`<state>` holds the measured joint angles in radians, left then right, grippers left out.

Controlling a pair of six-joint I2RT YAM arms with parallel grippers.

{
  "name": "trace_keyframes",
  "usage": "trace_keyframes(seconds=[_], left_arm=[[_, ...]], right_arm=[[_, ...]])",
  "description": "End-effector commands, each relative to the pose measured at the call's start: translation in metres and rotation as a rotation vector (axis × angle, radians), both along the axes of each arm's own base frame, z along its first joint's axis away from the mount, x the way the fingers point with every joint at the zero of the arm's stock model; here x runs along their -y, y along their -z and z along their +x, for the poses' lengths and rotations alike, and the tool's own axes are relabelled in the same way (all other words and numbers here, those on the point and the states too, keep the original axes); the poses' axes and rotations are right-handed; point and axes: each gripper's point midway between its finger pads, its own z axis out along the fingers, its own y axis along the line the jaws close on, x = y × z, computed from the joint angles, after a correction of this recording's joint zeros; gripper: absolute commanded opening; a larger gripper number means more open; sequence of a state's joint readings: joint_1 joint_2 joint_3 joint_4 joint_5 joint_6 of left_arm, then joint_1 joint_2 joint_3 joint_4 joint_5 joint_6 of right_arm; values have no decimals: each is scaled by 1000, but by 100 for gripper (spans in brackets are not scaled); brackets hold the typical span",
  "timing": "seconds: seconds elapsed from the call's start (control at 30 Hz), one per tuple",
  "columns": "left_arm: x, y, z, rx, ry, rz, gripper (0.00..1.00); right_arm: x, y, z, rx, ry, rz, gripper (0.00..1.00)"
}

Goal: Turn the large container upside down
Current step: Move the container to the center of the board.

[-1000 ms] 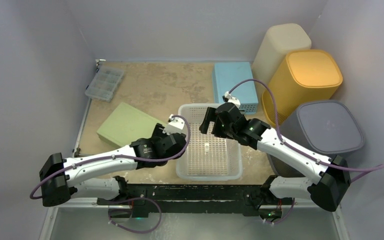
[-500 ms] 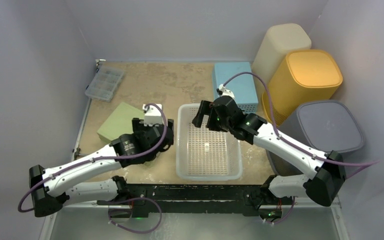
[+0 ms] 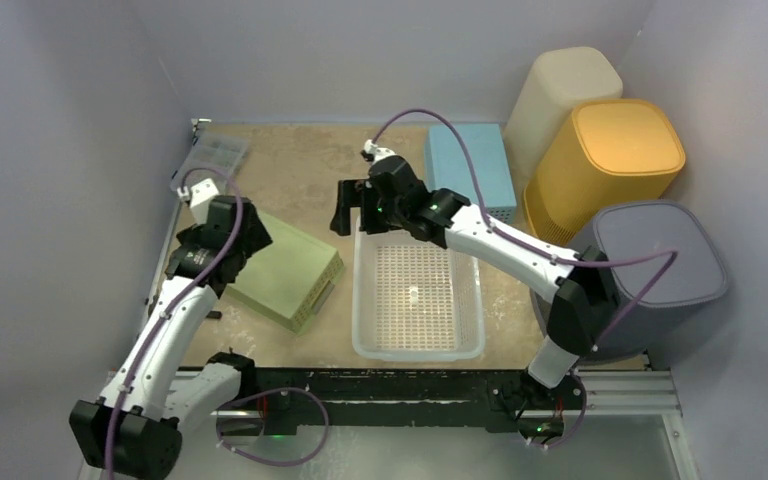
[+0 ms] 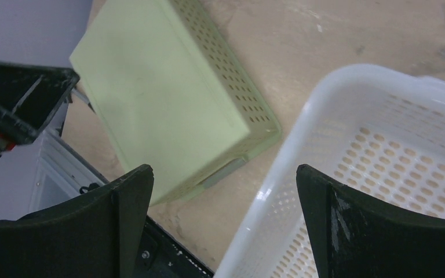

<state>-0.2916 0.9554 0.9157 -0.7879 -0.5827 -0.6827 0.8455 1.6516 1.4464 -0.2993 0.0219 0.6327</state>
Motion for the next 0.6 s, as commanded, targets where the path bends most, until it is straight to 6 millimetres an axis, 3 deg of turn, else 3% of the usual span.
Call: trace_keyframes(seconds=[0.0, 0.1, 0.27, 0.57], left_arm=[[-23, 25, -3, -63, -41, -139, 98], [-40, 37, -9, -102, -133, -156, 99], [-39, 66, -15, -170, -204, -209, 97], [-18, 99, -16, -154, -228, -356, 94]], right_arm=[[-45, -22, -11, 68, -161, 0, 95], [-70, -13, -12, 72, -215, -35, 95], [-100, 13, -4, 59, -265, -112, 95], [-110, 77, 20, 31, -263, -283, 97]])
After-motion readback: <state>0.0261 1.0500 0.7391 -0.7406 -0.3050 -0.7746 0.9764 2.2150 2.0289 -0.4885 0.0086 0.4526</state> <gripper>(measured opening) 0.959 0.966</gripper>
